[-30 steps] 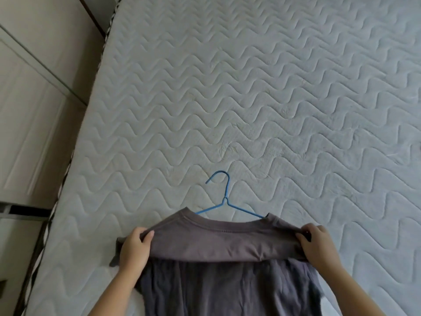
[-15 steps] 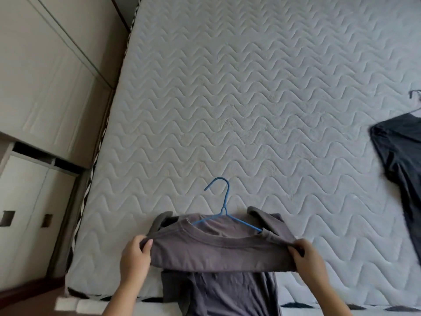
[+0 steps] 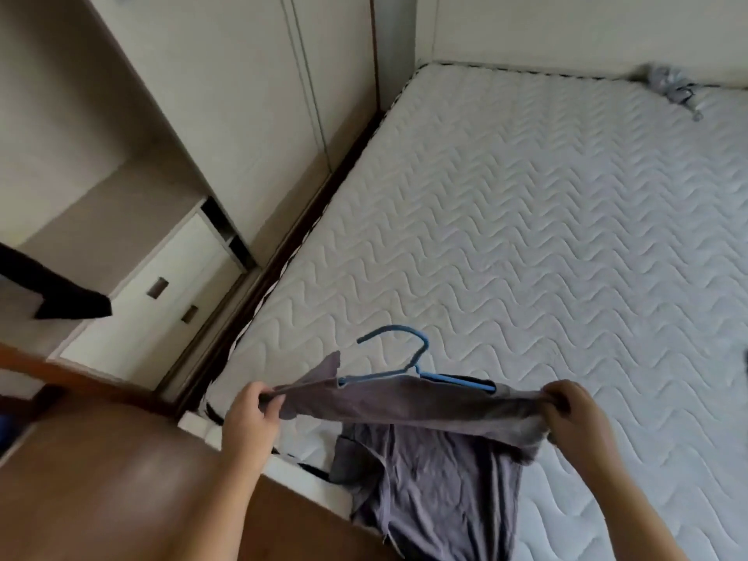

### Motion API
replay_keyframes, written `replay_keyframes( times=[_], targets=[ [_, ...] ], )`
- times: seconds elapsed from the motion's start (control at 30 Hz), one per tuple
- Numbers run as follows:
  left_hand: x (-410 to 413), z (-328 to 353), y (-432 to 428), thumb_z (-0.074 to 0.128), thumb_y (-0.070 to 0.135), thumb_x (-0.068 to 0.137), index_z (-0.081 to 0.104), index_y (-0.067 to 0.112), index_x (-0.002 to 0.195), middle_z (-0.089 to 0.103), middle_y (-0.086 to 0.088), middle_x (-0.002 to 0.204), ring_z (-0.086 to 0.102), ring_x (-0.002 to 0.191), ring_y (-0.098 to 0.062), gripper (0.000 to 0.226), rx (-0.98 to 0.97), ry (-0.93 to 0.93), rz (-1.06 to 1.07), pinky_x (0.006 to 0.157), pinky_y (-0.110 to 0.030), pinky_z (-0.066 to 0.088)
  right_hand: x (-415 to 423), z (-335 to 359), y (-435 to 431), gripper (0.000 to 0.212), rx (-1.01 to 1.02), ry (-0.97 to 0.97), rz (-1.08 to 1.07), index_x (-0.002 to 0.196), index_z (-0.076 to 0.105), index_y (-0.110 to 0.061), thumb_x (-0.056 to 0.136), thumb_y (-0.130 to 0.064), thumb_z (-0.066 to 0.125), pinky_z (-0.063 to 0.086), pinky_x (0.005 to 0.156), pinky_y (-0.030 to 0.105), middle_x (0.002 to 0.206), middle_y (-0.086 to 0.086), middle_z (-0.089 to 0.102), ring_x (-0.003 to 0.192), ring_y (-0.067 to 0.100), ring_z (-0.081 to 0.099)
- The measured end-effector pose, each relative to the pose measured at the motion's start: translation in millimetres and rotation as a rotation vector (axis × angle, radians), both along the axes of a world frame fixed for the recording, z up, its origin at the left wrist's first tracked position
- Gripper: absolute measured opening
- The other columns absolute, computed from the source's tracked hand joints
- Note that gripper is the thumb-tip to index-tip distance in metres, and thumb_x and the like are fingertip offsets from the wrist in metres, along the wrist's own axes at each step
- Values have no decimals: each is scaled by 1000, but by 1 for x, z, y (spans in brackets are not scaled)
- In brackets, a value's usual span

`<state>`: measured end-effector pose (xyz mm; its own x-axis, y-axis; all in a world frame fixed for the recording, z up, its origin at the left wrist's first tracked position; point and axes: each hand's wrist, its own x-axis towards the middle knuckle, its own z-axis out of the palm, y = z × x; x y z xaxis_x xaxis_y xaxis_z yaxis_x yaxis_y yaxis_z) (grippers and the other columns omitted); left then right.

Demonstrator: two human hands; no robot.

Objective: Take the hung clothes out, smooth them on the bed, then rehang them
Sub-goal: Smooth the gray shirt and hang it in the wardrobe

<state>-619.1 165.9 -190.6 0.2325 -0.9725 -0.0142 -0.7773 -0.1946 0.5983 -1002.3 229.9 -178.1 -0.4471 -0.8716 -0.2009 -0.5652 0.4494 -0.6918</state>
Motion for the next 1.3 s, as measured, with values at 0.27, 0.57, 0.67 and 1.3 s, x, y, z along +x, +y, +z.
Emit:
replay_keyframes(
  times=[0.27,0.57,0.67,1.3],
  targets=[
    [145,38,142,73,16,76,61,1,82,65,-18,76,61,74,-37,20,-80,0,303,63,-34,41,141,47,-13,11,-34,25,329,79,57,-15,83,-6,60,34,65,29,81,10,60,77,28,53],
    [267,60,326,53,28,91,54,4,115,59,-21,105,55,102,-38,35,21,143,819,74,-34,31,345,53,23,8,-60,46,825,86,66,-1,83,-4,60,28,63,18,81,7,59,83,22,54],
    [295,59,374,53,35,90,60,8,104,62,-21,101,55,91,-36,32,48,81,938,72,-34,33,407,57,29,9,-89,37,970,88,66,1,83,-2,60,29,64,16,82,5,59,83,21,53],
    [452,77,220,56,29,88,58,17,90,60,-6,86,55,88,-28,11,-93,78,1146,78,-38,41,653,39,-178,23,-91,21,1146,107,62,3,88,-4,52,37,82,29,112,22,63,97,30,55]
  ],
)
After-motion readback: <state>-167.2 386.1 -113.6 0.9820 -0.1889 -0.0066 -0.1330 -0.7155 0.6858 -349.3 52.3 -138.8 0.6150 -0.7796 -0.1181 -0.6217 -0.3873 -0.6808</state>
